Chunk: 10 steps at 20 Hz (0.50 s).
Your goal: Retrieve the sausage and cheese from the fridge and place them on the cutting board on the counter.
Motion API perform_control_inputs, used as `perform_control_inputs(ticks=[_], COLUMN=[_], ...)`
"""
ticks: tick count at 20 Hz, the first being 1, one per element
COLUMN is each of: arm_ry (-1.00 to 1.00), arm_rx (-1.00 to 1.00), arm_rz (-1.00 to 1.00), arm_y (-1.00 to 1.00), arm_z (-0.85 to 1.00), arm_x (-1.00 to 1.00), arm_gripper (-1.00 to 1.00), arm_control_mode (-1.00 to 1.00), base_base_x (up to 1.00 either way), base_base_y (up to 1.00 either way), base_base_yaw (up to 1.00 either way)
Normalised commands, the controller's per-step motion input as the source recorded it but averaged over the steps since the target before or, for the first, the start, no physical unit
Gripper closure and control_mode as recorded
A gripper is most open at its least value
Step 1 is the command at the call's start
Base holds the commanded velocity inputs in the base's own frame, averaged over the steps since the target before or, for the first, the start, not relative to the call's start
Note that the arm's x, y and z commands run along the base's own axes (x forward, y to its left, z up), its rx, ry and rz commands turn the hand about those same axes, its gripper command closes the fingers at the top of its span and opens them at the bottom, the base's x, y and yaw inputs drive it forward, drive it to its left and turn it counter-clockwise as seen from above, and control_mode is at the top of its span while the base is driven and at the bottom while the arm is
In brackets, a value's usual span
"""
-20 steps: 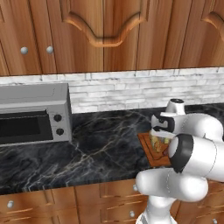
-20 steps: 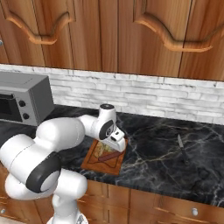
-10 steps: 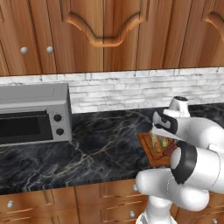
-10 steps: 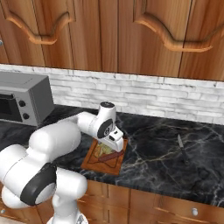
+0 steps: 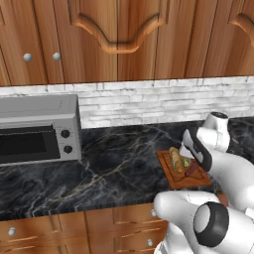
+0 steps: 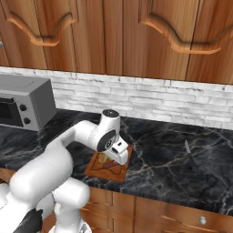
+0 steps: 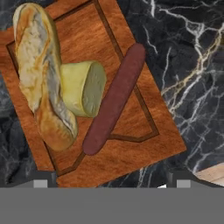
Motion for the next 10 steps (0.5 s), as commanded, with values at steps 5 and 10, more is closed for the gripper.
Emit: perform_control_inputs(ticks=[5,10], arm_ry=[-0.30,-0.31], arm_rx=[-0.07,-0.15], arm_rz=[0.00,0.00], arm_y=[0.12,0.26], arm_z=[0.00,0.08], arm_x=[-0.80,-0.66], arm_gripper=[-1.00,-1.00], arm_control_mode=[-1.00,-1.00], base_base_x=[0.00,0.00], base_base_y=[0.00,0.00], base_base_yaw=[0.00,0.00])
